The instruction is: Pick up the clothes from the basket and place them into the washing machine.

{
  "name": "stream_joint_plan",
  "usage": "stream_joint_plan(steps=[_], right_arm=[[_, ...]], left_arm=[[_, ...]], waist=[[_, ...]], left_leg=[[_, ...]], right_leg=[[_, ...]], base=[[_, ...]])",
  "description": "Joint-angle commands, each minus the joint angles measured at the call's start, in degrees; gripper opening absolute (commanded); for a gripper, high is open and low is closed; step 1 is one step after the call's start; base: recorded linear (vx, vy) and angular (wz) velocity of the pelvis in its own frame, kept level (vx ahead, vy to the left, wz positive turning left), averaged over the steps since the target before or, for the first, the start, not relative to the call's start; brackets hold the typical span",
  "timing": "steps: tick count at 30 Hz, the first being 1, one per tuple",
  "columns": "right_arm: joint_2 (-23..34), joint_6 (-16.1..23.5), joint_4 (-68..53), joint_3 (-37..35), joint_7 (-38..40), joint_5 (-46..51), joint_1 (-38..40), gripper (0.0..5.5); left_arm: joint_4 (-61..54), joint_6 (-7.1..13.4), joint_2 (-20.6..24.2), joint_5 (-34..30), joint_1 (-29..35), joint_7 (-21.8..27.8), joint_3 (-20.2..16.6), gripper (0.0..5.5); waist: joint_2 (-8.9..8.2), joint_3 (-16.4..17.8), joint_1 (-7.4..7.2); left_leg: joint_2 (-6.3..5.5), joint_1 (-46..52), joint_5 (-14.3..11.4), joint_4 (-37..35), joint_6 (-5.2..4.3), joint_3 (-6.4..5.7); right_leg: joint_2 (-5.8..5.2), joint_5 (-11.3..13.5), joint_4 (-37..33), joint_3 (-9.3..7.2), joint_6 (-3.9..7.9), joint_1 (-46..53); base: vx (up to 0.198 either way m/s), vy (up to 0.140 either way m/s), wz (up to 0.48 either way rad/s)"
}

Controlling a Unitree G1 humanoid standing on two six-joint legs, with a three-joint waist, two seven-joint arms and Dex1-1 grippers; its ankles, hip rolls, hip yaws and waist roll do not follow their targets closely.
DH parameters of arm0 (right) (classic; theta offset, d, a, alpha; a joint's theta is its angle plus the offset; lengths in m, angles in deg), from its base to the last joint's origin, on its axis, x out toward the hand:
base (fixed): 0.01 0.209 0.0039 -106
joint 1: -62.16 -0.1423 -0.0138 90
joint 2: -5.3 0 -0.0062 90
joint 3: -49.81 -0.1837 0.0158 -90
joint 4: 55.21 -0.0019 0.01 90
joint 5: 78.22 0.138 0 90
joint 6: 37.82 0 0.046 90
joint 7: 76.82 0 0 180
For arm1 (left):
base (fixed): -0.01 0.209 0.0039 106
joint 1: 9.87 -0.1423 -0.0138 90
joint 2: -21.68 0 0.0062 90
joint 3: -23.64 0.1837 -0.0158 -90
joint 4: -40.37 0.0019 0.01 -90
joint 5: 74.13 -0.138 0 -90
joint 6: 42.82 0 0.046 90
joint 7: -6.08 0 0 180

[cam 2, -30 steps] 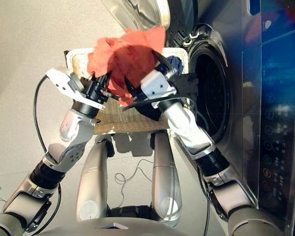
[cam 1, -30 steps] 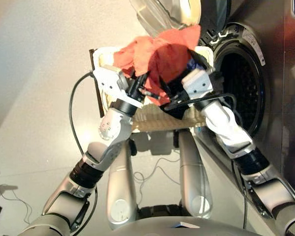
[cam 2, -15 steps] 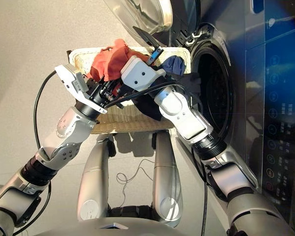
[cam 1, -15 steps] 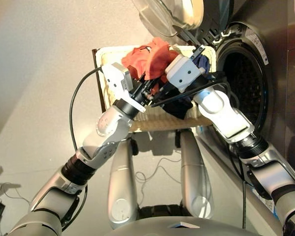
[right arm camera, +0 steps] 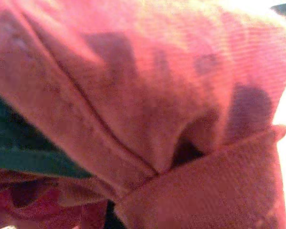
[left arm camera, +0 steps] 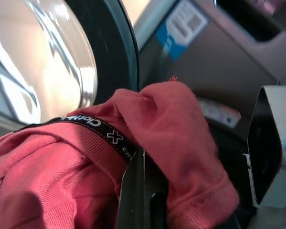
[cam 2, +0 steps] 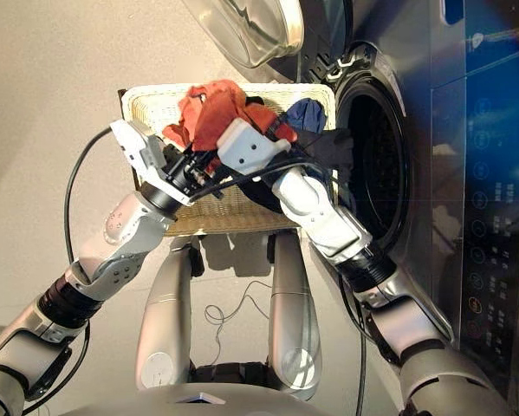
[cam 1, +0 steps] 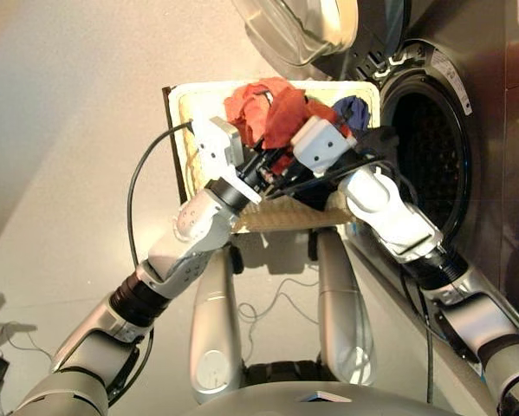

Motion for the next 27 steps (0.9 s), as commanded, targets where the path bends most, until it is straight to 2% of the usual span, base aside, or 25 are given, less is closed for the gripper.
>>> stream_joint_plan(steps=[1,2,3,4,6,9,10,12,13,14,16,22,27], right_arm=[[0.17,4.51,-0.26,-6.90,3.54,1.54,2.63,0.00],[0.23,4.66,0.82,-7.64,4.46,2.11,4.48,0.00],[0.23,4.67,0.81,-7.67,4.46,2.10,4.42,0.00],[0.23,5.02,2.28,-8.37,5.48,2.07,5.85,0.00],[0.31,5.45,4.60,-8.97,7.50,0.30,7.39,0.00],[-1.69,5.29,14.53,-10.61,15.60,-3.07,9.13,0.00],[-1.72,5.33,14.59,-10.60,15.63,-3.08,9.00,0.00],[-2.45,4.18,21.68,-12.20,21.12,-6.35,8.97,0.00],[-2.47,4.22,21.73,-12.20,21.14,-6.36,8.84,0.00],[-3.00,3.89,26.85,-13.86,25.44,-7.16,8.20,0.00],[-2.84,3.55,28.93,-14.45,27.21,-7.60,7.64,0.00],[-1.88,2.35,40.14,-19.56,35.20,-2.95,2.06,0.00],[0.90,-0.65,47.86,-21.90,45.00,-5.32,-4.16,0.00]], left_arm=[[-5.78,4.72,-1.94,-2.52,-0.58,-0.50,-3.11,0.00],[-5.65,5.12,-1.93,-3.05,-0.65,-1.05,-3.35,0.95],[-5.66,5.12,-1.91,-3.07,-0.58,-1.06,-3.37,2.89],[-5.41,5.52,-1.75,-3.86,-0.46,-1.72,-3.67,5.50],[-5.02,6.10,-1.68,-4.82,-0.28,-2.63,-4.07,5.50],[-4.33,7.44,-2.04,-6.02,0.58,-4.88,-3.91,5.50],[-4.33,7.44,-2.00,-6.03,0.66,-4.88,-3.95,5.50],[-4.44,8.14,-2.22,-6.36,0.92,-5.70,-3.72,5.50],[-4.44,8.15,-2.19,-6.36,1.01,-5.71,-3.75,5.50],[-4.50,8.68,-2.56,-6.42,1.42,-6.28,-3.16,5.50],[-4.45,8.81,-2.61,-6.56,1.89,-6.34,-2.85,5.50],[-3.59,9.26,-3.95,-6.34,3.84,-7.17,-0.70,5.50],[-2.18,9.84,-5.86,-6.94,5.77,-9.05,0.76,5.50]], waist=[[0.75,-0.77,-1.31],[0.80,-0.77,-1.31],[0.75,-0.77,-1.39],[0.71,-0.77,-1.43],[0.73,-0.77,-1.60],[1.11,-0.77,-1.51],[1.04,-0.77,-1.61],[1.32,-0.77,-1.47],[1.27,-0.77,-1.55],[1.56,-0.77,-1.36],[1.58,-0.77,-1.37],[2.12,-0.77,-0.60],[2.88,-0.77,0.16]], left_leg=[[-0.22,-0.63,-9.90,10.89,0.23,-2.45],[-0.14,-0.61,-10.32,11.24,0.21,-2.50],[-0.27,-0.68,-9.88,10.90,0.25,-2.49],[-0.27,-0.68,-9.90,10.84,0.24,-2.56],[-0.32,-0.73,-9.81,10.74,0.27,-2.68],[-0.18,-0.72,-10.20,10.93,0.19,-2.74],[-0.31,-0.78,-9.74,10.56,0.23,-2.74],[-0.26,-0.92,-10.20,10.94,0.14,-2.85],[-0.37,-1.00,-9.77,10.61,0.17,-2.85],[-0.30,-1.15,-10.32,11.23,0.14,-2.92],[-0.43,-1.34,-9.93,10.99,0.16,-2.98],[-0.79,-1.79,-10.20,11.47,0.28,-3.44],[-1.22,-2.62,-11.02,12.53,0.34,-3.89]], right_leg=[[-1.36,13.59,-17.11,0.91,4.75,4.34],[-1.28,13.21,-16.75,0.88,4.73,4.34],[-1.39,13.59,-17.05,0.88,4.74,4.28],[-1.43,13.56,-17.06,0.83,4.77,4.31],[-1.50,13.51,-17.05,0.73,4.81,4.31],[-1.49,13.05,-16.72,0.53,4.91,4.38],[-1.60,13.42,-17.04,0.53,4.92,4.32],[-1.54,13.01,-16.77,0.44,4.97,4.32],[-1.64,13.38,-17.08,0.44,4.98,4.25],[-1.50,12.92,-16.58,0.44,4.97,4.18],[-1.58,13.29,-16.76,0.45,5.02,3.98],[-1.70,13.12,-16.17,0.44,5.07,3.58],[-1.95,12.26,-15.14,0.20,5.12,3.16]], base=[[0.000,0.000,0.000],[0.000,0.000,0.000],[0.000,0.000,0.000],[0.000,0.000,0.000],[0.000,0.000,0.000],[0.000,0.000,0.000],[0.000,0.000,0.000],[0.000,0.000,0.000],[0.000,0.000,0.000],[0.000,0.000,0.000],[0.000,0.000,0.000],[0.000,0.000,0.000],[0.000,0.000,0.000]])
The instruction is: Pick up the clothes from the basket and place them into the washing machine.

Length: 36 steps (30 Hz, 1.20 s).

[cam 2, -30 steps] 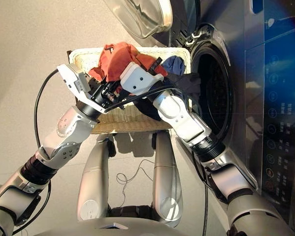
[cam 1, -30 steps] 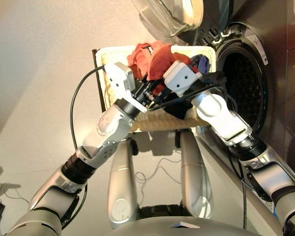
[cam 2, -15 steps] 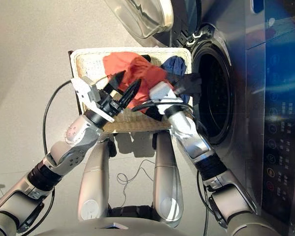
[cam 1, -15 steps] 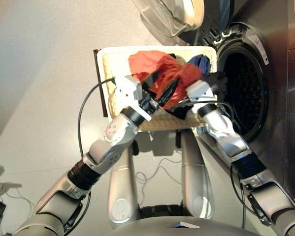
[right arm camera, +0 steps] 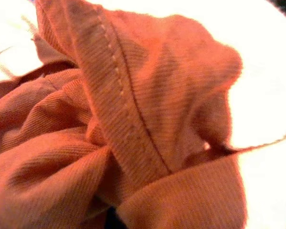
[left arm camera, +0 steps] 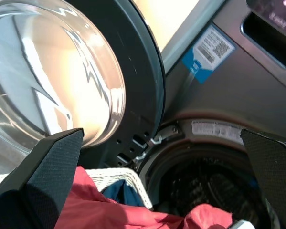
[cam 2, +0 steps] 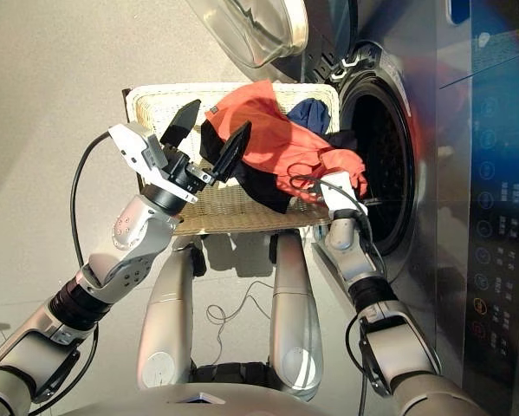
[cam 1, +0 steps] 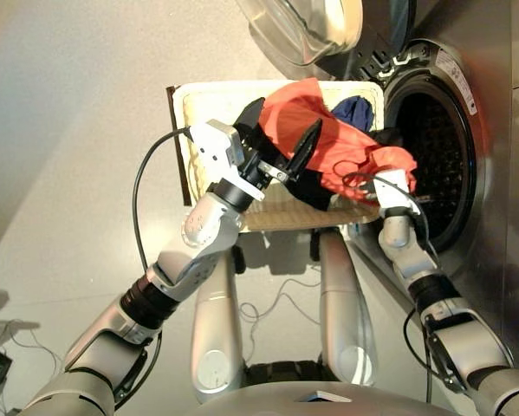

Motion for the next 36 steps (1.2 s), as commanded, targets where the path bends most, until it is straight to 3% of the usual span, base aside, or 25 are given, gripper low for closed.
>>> stream_joint_plan(steps=[1,4,10,19,22,28,36], right_arm=[[5.43,-1.16,0.52,-3.47,8.22,-0.51,-3.11,0.00],[9.01,-3.60,7.37,-4.43,11.66,1.72,-8.58,0.00],[15.13,-3.48,16.93,-3.46,10.84,9.07,-15.38,0.00],[22.57,-1.32,22.97,-6.21,10.49,21.63,-20.91,0.00],[24.82,-0.84,25.88,-7.13,10.39,26.78,-22.22,0.00],[31.11,3.17,29.50,-13.46,11.17,42.71,-21.95,0.00],[34.57,10.34,32.94,-22.17,10.17,64.98,-20.31,0.00]], left_arm=[[-3.24,4.51,-1.90,-2.83,3.35,-0.69,0.53,5.50],[-2.31,4.66,-3.48,-2.32,5.13,-1.84,2.64,5.50],[-1.51,4.38,-5.40,-1.64,6.24,-2.34,4.97,5.50],[-3.45,4.12,-5.16,-2.17,5.92,-4.76,4.21,5.50],[-3.21,3.92,-5.14,-2.32,5.62,-6.07,4.00,5.50],[-3.34,3.62,-4.34,-0.86,5.06,-8.02,2.81,5.50],[-3.43,4.07,-2.87,2.65,3.87,-9.50,-0.66,5.50]], waist=[[2.23,-0.77,-0.18],[2.58,-0.77,0.56],[3.10,-0.77,1.51],[4.58,-0.77,2.09],[4.89,-0.77,2.11],[5.20,-0.77,1.64],[4.97,-0.77,0.49]], left_leg=[[-0.76,-2.20,-10.67,12.20,0.24,-2.82],[-1.12,-3.10,-10.61,12.42,0.26,-3.13],[-1.59,-6.22,-10.75,13.91,0.22,-3.43],[-1.49,-15.50,-12.86,21.31,0.16,-3.29],[-0.89,-18.62,-14.22,24.51,0.04,-3.36],[-0.38,-23.33,-15.47,28.56,-0.13,-3.24],[0.11,-23.85,-15.72,28.27,-0.60,-2.51]], right_leg=[[-1.39,12.92,-15.24,1.09,4.83,2.77],[-1.74,12.89,-14.89,0.89,4.90,2.01],[-1.93,12.62,-13.42,0.93,4.74,-0.76],[-1.91,10.38,-5.39,2.35,4.26,-10.47],[-2.04,9.14,-2.40,2.47,4.10,-13.61],[-1.99,7.93,2.07,2.91,4.13,-19.01],[-1.40,8.12,1.89,3.38,4.18,-20.43]], base=[[0.000,0.000,0.000],[0.000,0.000,0.000],[0.000,0.000,0.000],[-0.014,0.003,0.015],[-0.019,0.002,0.011],[0.000,0.000,0.000],[0.000,0.000,0.000]])
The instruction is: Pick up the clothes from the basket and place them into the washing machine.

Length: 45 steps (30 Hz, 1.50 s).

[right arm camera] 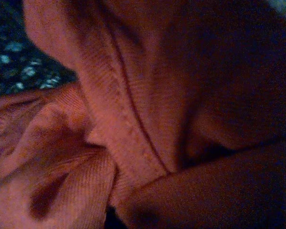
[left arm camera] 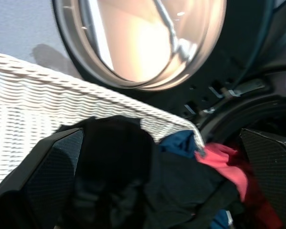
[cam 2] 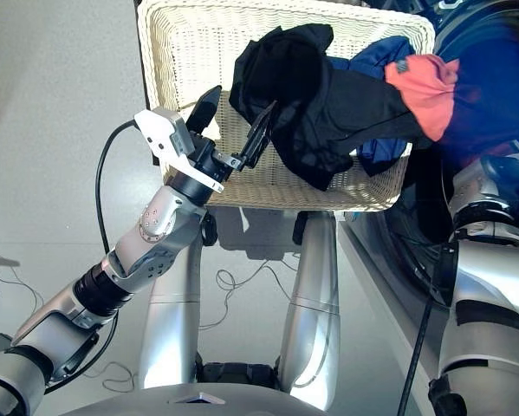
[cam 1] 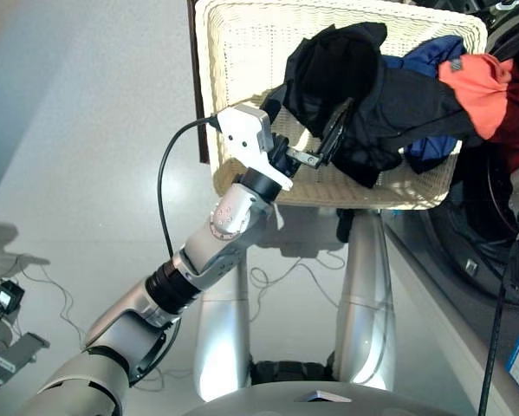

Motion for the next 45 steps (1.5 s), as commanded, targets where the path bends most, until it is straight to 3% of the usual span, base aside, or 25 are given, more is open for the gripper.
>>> stream_joint_plan(steps=[1,5,6,7,11,15,18,21,25,31,37,40,45], right_arm=[[9.34,6.77,1.73,-1.12,1.70,9.05,4.39,0.00],[8.61,8.77,0.25,-1.40,2.80,12.02,4.00,0.00],[7.67,8.78,-1.32,-0.34,2.43,10.77,3.78,1.73],[7.06,8.67,-2.39,0.24,1.97,10.33,3.68,5.50],[3.05,9.23,-7.65,3.50,1.90,6.32,3.52,5.50],[-4.16,12.57,-20.38,6.41,4.01,-2.30,5.28,5.50],[-12.33,10.93,-35.25,10.08,4.05,-17.22,12.67,5.50],[-17.21,10.41,-43.39,11.95,2.78,-22.68,16.89,5.50],[-24.42,9.87,-54.85,16.91,-4.42,-29.11,25.66,5.50],[-26.12,11.08,-68.56,23.21,-15.41,-29.39,34.45,5.50],[-26.50,13.41,-76.48,26.43,-20.90,-27.37,36.58,5.50],[-25.05,12.71,-79.52,28.88,-22.55,-29.74,36.27,5.50],[-21.82,11.00,-85.22,33.69,-23.66,-36.72,33.44,5.50]], left_arm=[[-5.71,3.13,-1.24,1.69,-1.90,-0.42,-4.05,5.50],[-6.64,3.11,-0.22,2.84,-2.31,-0.82,-4.42,5.50],[-6.86,2.87,-0.01,2.89,-2.27,-0.97,-4.39,5.50],[-6.97,2.79,0.09,2.70,-2.10,-1.01,-4.41,5.50],[-6.49,3.03,-0.31,1.94,-1.72,-1.45,-4.17,5.50],[-5.99,3.50,-1.36,0.73,-1.14,-2.26,-4.50,5.50],[-4.75,4.10,-2.64,-1.94,-0.39,-2.77,-5.25,5.50],[-3.94,4.20,-3.22,-2.82,-0.65,-2.55,-5.35,5.50],[-1.41,4.05,-3.30,-4.60,-1.66,-1.96,-5.98,5.50],[2.93,3.14,-2.18,-8.22,-4.63,-2.05,-7.56,5.50],[11.04,2.60,-2.79,-13.01,-5.31,-3.26,-8.36,5.50],[17.86,2.30,-4.38,-14.60,-3.28,-3.97,-7.69,5.50],[30.30,0.55,-7.10,-23.42,5.31,-6.63,-4.34,5.50]], waist=[[1.56,-0.89,-2.71],[1.09,-0.89,-2.98],[0.96,-0.89,-3.00],[0.82,-0.89,-3.06],[0.23,-0.89,-3.31],[-0.13,-0.89,-3.78],[-0.61,-0.89,-4.48],[-0.98,-0.89,-4.64],[-1.48,-0.89,-5.25],[-2.34,-0.89,-5.92],[-2.96,-0.89,-6.56],[-3.53,-0.89,-7.17],[-4.83,-0.89,-8.56]], left_leg=[[2.94,1.54,-11.83,10.88,-3.50,-1.47],[3.15,1.88,-12.00,11.06,-3.57,-1.31],[3.26,2.00,-11.97,11.19,-3.50,-1.30],[3.37,2.23,-11.96,11.12,-3.51,-1.23],[3.54,3.04,-11.84,10.44,-3.40,-1.05],[3.74,4.03,-11.42,9.33,-3.18,-0.86],[3.85,4.91,-10.70,7.90,-3.11,-0.81],[3.92,5.57,-10.34,7.17,-3.07,-0.70],[3.91,6.72,-9.65,6.02,-3.05,-0.51],[4.19,8.74,-8.59,4.16,-3.29,-0.15],[4.49,10.29,-8.25,3.39,-3.56,0.23],[4.80,10.86,-8.15,3.08,-3.71,0.56],[5.46,10.79,-7.97,3.30,-3.97,0.72]], right_leg=[[1.98,9.20,-9.23,1.08,1.94,1.17],[2.22,9.10,-9.25,1.22,1.78,1.41],[2.34,9.11,-9.17,1.23,1.62,1.57],[2.38,9.00,-9.13,1.15,1.58,1.78],[2.56,8.99,-9.53,1.10,1.42,2.53],[2.89,9.27,-10.46,1.08,1.22,3.45],[3.10,9.65,-11.67,0.98,1.05,4.31],[3.21,9.84,-12.21,0.94,1.02,4.84],[3.47,10.24,-13.24,0.78,1.08,5.81],[3.65,11.00,-14.85,0.73,1.22,7.62],[3.97,11.38,-15.60,0.93,1.25,8.84],[4.15,11.57,-15.80,1.01,1.28,9.33],[4.45,11.79,-15.74,1.08,1.47,9.22]], base=[[0.000,0.000,0.000],[0.000,0.000,0.000],[0.000,0.000,0.000],[0.000,0.000,0.000],[0.000,0.000,0.000],[0.000,0.000,0.000],[0.000,0.000,0.000],[0.000,0.000,0.000],[0.000,0.000,0.000],[0.000,0.000,0.000],[0.000,0.000,0.000],[0.000,0.000,0.000],[0.000,0.000,0.000]])
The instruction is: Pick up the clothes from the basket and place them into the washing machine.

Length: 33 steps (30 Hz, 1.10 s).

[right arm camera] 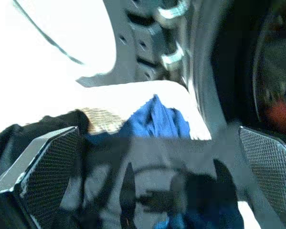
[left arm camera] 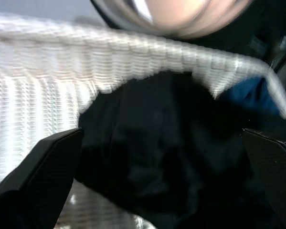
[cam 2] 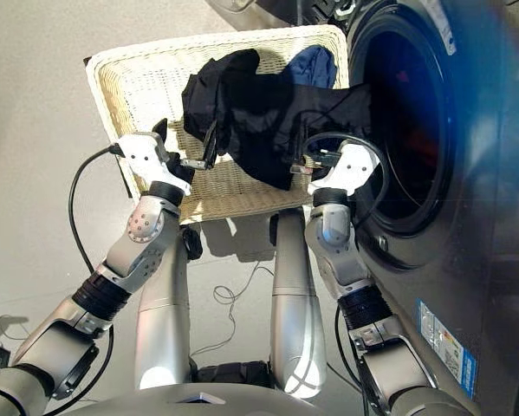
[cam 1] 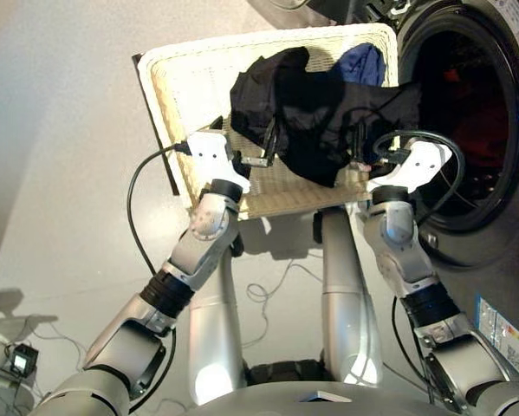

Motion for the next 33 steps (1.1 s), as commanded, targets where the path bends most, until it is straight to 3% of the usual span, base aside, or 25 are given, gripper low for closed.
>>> stream_joint_plan(steps=[1,4,8,13,24,33], right_arm=[[2.38,2.67,-8.51,1.87,-0.80,-6.27,-1.97,5.50],[2.32,1.31,-9.89,5.86,-2.23,-8.34,-4.94,5.50],[0.85,1.15,-10.81,10.43,-3.47,-8.19,-8.34,5.50],[-0.09,1.08,-11.18,13.75,-4.95,-6.42,-11.64,5.50],[-0.69,1.30,-13.78,16.07,-6.65,-2.11,-14.19,5.50],[-0.45,1.25,-15.28,14.84,-6.68,-1.09,-12.98,5.50]], left_arm=[[4.31,1.31,-1.60,-6.94,6.46,-1.50,1.45,5.50],[11.49,-0.76,-3.49,-11.97,11.80,-1.95,3.74,5.50],[17.79,-1.16,-6.36,-12.53,16.12,-3.11,4.40,5.50],[25.14,-3.12,-8.30,-15.97,21.11,-5.13,4.76,5.50],[43.69,-7.20,-10.71,-15.76,29.55,-6.11,0.14,5.50],[47.63,-8.38,-11.49,-15.82,30.55,-6.49,-1.78,5.50]], waist=[[-1.75,-0.84,0.09],[-2.55,-0.84,-0.66],[-3.43,-0.84,-1.38],[-4.15,-0.84,-1.91],[-5.54,-0.84,-3.67],[-5.49,-0.84,-4.03]], left_leg=[[2.24,0.28,-7.01,8.90,-2.69,-1.57],[2.53,0.22,-6.89,8.93,-2.76,-1.50],[2.77,-0.19,-6.79,9.31,-2.89,-1.45],[2.94,-0.53,-6.91,9.93,-3.05,-1.39],[4.08,-1.71,-7.61,11.53,-3.09,-0.72],[4.20,-2.74,-7.94,12.43,-3.05,-1.02]], right_leg=[[0.27,10.14,-9.62,-0.71,2.24,1.15],[0.46,10.38,-9.72,-0.59,2.36,1.05],[0.73,10.69,-9.72,-0.37,2.39,0.88],[0.97,10.73,-9.46,-0.24,2.37,0.70],[1.92,11.47,-9.73,0.68,2.56,-0.43],[2.28,11.61,-9.69,0.70,2.54,-1.07]], base=[[0.000,0.000,0.000],[0.000,0.000,0.000],[0.000,0.000,0.000],[0.000,0.000,0.000],[0.000,0.000,0.000],[0.000,0.000,0.000]])
